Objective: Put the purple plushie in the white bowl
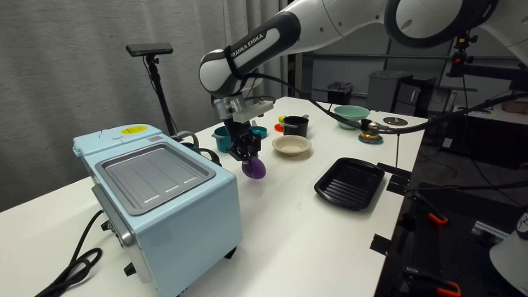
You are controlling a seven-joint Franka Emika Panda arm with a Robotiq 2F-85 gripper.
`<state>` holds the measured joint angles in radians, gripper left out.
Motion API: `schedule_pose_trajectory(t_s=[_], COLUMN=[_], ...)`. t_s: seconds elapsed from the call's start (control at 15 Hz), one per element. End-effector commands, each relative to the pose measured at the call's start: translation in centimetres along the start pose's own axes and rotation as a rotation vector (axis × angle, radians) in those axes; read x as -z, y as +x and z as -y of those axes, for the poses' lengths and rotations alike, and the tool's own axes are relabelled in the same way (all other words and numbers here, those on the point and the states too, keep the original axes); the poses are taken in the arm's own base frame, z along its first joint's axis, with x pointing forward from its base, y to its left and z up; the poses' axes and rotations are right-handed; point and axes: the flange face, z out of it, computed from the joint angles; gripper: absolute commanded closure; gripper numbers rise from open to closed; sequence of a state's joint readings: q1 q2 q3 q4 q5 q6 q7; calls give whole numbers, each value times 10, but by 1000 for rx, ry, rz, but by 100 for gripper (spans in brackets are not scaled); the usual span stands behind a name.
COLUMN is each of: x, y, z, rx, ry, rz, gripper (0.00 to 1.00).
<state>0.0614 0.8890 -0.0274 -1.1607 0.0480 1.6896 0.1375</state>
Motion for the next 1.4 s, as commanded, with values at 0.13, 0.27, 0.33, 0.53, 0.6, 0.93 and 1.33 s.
schedule_pose_trajectory(t_s=[0.13, 0.27, 0.33, 0.53, 0.6, 0.93, 1.33], x=[65, 85, 94, 112, 117, 127, 117], y=[-39, -52, -58, -75, -81, -100, -94], z=[4, -2, -7, -26, -35, -84, -153], rx=[-2, -6, -8, -37, -54, -141, -275], ry=[-27, -37, -37, -37, -35, -26, -13], rz=[-131, -197, -229, -317, -345, -446, -481], gripper=[94, 94, 94, 94, 94, 94, 94])
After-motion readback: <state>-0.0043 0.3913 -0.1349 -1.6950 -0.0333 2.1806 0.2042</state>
